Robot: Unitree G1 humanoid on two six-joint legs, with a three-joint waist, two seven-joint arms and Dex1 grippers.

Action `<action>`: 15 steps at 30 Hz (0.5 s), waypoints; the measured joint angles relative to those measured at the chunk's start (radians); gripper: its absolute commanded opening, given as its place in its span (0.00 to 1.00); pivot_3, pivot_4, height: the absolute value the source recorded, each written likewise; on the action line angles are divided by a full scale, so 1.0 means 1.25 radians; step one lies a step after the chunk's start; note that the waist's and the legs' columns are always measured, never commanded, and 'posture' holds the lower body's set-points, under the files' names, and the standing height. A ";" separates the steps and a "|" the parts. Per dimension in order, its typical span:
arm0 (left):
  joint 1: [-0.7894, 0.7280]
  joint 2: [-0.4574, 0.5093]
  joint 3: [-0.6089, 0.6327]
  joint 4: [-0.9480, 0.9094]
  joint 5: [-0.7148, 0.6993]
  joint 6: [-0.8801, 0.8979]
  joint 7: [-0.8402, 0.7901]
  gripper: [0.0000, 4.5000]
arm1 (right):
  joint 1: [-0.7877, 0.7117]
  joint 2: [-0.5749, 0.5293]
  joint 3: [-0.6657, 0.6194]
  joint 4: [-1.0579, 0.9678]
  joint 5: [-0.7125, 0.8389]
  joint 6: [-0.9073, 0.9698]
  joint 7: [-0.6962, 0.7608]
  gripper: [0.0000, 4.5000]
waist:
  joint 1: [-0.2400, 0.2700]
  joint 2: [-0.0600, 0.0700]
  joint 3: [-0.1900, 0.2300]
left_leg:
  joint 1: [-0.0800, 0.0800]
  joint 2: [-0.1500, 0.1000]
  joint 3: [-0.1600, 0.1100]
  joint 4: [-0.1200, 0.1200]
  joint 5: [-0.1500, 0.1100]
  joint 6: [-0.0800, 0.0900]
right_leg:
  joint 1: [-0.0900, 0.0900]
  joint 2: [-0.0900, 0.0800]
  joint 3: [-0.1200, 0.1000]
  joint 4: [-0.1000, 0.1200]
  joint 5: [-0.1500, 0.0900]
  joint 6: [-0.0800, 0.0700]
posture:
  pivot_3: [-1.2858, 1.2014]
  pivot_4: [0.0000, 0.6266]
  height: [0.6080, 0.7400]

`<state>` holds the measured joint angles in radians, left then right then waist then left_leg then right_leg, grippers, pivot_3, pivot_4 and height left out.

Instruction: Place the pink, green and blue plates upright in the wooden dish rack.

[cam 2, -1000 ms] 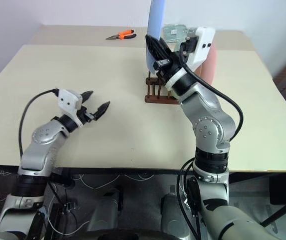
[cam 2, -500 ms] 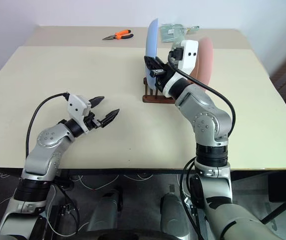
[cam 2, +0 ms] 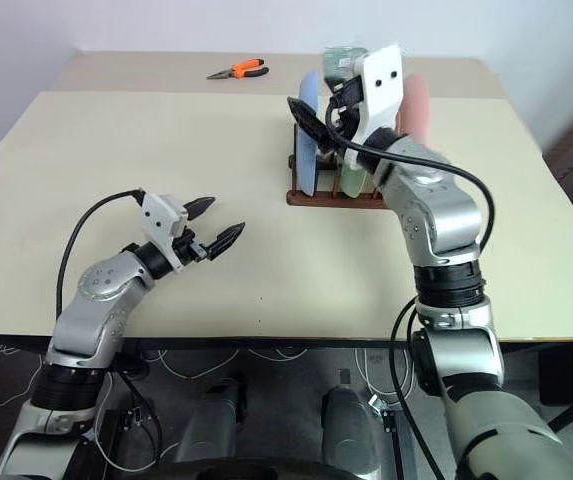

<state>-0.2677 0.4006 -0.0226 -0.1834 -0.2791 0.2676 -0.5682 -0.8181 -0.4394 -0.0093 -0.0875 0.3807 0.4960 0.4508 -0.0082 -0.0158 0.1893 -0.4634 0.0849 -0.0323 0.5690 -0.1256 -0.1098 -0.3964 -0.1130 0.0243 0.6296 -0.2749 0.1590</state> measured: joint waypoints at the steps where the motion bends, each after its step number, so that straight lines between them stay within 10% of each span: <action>1: -0.001 0.001 0.000 0.002 0.001 0.000 0.000 0.88 | 0.011 -0.033 -0.007 -0.027 -0.005 -0.003 0.017 0.77 | 0.002 0.000 0.000 | 0.000 0.000 0.000 0.000 0.000 0.000 | 0.000 0.000 0.000 -0.001 -0.001 -0.001 | 0.52 0.24 1.00; 9: 0.011 0.081 0.030 0.077 0.040 -0.046 -0.025 0.88 | 0.332 -0.312 -0.244 -0.153 0.154 0.093 0.258 0.98 | 0.015 -0.001 0.000 | 0.001 0.000 0.000 0.000 -0.001 0.000 | 0.002 0.000 0.000 -0.002 -0.002 -0.003 | 0.52 0.24 1.00; 15: 0.055 0.147 0.040 0.096 0.061 -0.062 -0.058 0.88 | 0.477 -0.309 -0.243 -0.121 0.110 0.050 0.286 0.98 | -0.004 0.002 0.000 | 0.001 0.000 0.001 0.004 -0.001 0.001 | 0.002 0.000 0.001 -0.001 -0.002 -0.005 | 0.52 0.24 1.00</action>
<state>-0.1985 0.5845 0.0268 -0.0639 -0.2029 0.1900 -0.6411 -0.2221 -0.8254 -0.3127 -0.2387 0.5180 0.5591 0.8089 -0.0138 -0.0133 0.1896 -0.4619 0.0851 -0.0309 0.5739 -0.1267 -0.1091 -0.3940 -0.1136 0.0258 0.6279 -0.2779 0.1531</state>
